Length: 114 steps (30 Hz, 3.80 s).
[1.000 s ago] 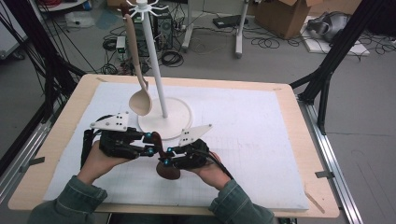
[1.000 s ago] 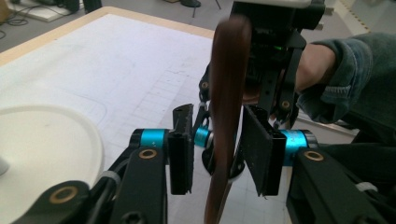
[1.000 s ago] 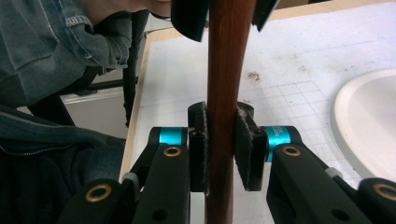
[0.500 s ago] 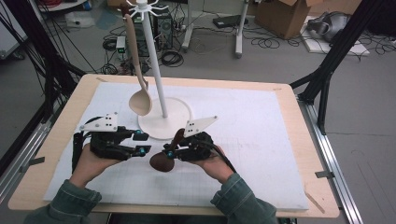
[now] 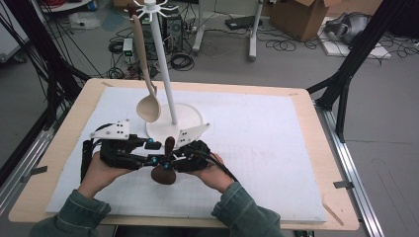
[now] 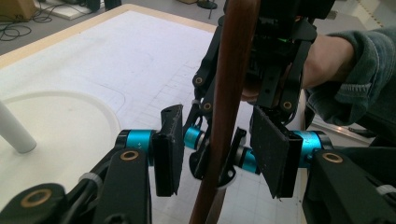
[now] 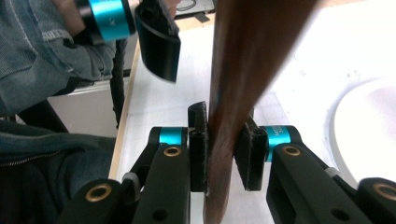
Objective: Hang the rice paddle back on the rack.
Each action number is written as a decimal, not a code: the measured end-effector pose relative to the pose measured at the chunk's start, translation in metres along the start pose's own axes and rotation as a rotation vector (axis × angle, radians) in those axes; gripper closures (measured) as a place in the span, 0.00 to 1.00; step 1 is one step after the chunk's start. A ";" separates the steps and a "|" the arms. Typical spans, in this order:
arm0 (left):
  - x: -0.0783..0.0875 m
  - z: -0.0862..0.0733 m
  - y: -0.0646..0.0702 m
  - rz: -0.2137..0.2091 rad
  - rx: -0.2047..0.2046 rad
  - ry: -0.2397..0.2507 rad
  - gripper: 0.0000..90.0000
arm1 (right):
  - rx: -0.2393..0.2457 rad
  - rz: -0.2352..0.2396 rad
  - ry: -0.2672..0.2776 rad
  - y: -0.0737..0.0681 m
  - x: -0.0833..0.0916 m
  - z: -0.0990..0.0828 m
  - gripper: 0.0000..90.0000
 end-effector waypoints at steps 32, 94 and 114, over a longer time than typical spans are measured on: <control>0.009 -0.001 -0.007 0.015 -0.004 0.035 0.82 | 0.014 0.013 0.070 0.001 -0.019 0.000 0.86; 0.044 -0.039 -0.039 0.255 0.080 0.040 0.22 | 0.068 -0.042 0.081 0.087 0.064 0.110 0.86; 0.049 -0.038 -0.042 0.270 0.083 0.055 0.20 | 0.069 -0.024 0.086 0.102 0.072 0.147 0.86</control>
Point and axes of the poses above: each handheld gripper's, and its own axes: x roughly backward along the jaws, z roughly out of its top, y roughly to its right, the point moved 5 cm from there along -x, roughly forward along the jaws, and after that the axes turned 6 degrees about x, right-handed, at the moved point
